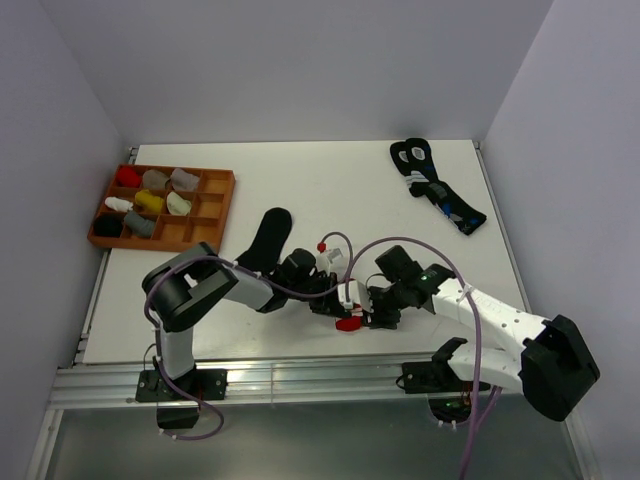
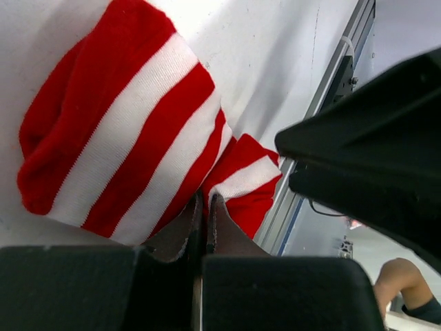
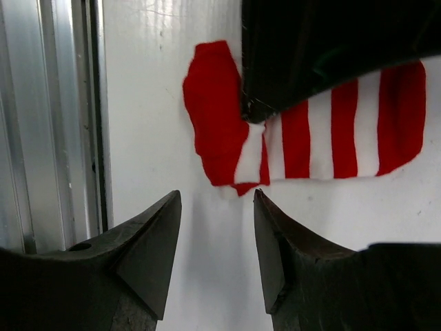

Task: Roll the socks
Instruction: Roll the sock at the center of the board.

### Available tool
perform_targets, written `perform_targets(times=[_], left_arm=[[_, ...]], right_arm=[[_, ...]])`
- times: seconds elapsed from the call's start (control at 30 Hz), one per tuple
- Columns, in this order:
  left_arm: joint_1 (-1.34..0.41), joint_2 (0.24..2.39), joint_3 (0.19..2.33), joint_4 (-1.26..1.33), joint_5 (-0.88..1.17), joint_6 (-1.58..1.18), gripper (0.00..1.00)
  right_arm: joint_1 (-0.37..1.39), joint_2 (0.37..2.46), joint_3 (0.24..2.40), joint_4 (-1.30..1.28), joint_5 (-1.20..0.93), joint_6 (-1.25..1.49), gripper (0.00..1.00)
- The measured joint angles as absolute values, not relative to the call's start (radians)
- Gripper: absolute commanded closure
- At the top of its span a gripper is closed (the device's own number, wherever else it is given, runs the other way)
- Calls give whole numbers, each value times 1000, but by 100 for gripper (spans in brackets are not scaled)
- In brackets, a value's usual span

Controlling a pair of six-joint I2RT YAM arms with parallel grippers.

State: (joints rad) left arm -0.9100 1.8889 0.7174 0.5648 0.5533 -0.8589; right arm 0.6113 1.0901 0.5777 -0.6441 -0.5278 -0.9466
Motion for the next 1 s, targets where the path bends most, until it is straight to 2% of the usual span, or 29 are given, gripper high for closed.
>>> perform_targets(times=[0.5, 0.7, 0.83, 1.0], left_arm=[[-871, 1938, 788, 481, 665, -855, 100], [-863, 1951, 805, 459, 691, -854, 100], [-860, 1956, 812, 454, 702, -854, 99], [-858, 1957, 801, 474, 705, -874, 99]], right_arm=[[731, 1117, 559, -533, -471, -896, 46], [757, 1133, 547, -507, -448, -879, 50], [762, 1157, 547, -486, -434, -870, 57], [762, 1211, 557, -470, -435, -849, 74]])
